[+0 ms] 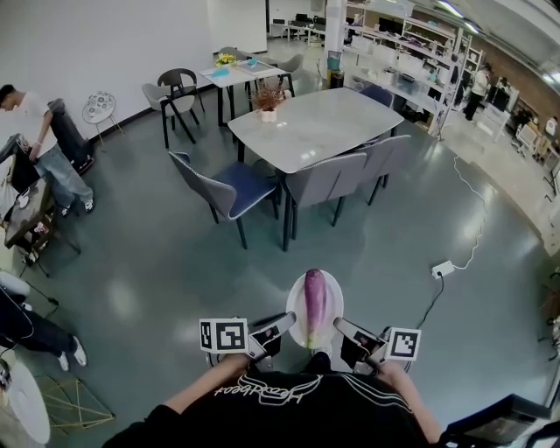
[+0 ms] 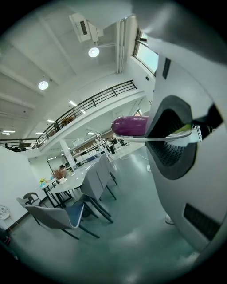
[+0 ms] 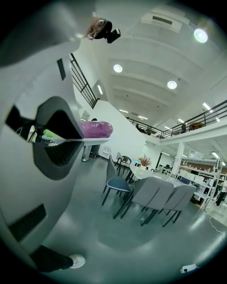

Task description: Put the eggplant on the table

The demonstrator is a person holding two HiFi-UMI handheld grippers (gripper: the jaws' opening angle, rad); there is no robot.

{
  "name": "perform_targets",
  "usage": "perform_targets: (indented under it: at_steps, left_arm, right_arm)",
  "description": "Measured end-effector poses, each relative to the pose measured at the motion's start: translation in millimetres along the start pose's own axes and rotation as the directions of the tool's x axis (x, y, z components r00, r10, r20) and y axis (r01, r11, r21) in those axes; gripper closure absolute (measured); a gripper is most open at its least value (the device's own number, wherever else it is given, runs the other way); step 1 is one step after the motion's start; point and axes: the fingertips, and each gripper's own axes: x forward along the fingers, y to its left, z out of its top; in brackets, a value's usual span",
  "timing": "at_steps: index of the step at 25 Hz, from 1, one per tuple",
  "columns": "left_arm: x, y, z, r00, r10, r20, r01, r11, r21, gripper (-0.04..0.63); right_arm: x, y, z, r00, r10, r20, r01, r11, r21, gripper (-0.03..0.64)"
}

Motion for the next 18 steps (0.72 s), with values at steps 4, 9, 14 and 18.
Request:
perform_targets:
  at_steps: [4, 9, 14, 18]
  left_arm:
    - [29.4, 8.2, 31.9, 0.999, 0.031, 0.029, -0.031, 0.999, -0.018, 0.569]
    - [80.8, 18.8, 72.1, 0.997, 0.055, 0.056, -0.053, 0.998, -0.031, 0.569]
    - [140.2, 21.4, 108.4, 0.996, 0.072, 0.049, -0.07, 0.997, -0.032, 0.569]
    - [191.4, 18.7, 128.4, 0.996, 0.083, 0.027, -0.082, 0.996, -0.02, 0.569]
  right_arm:
    - [14.2, -14.7, 43.0, 0.999, 0.022, -0.035, -0.021, 1.0, 0.018, 0.598]
    - [23.0, -38.8, 106.8, 0.997, 0.034, -0.063, -0.032, 0.999, 0.033, 0.598]
    - [21.0, -59.2, 172.6, 0.998, 0.034, -0.054, -0.031, 0.998, 0.054, 0.598]
    - [8.2, -78.5, 221.5, 0.998, 0.047, -0.03, -0.045, 0.997, 0.062, 0.598]
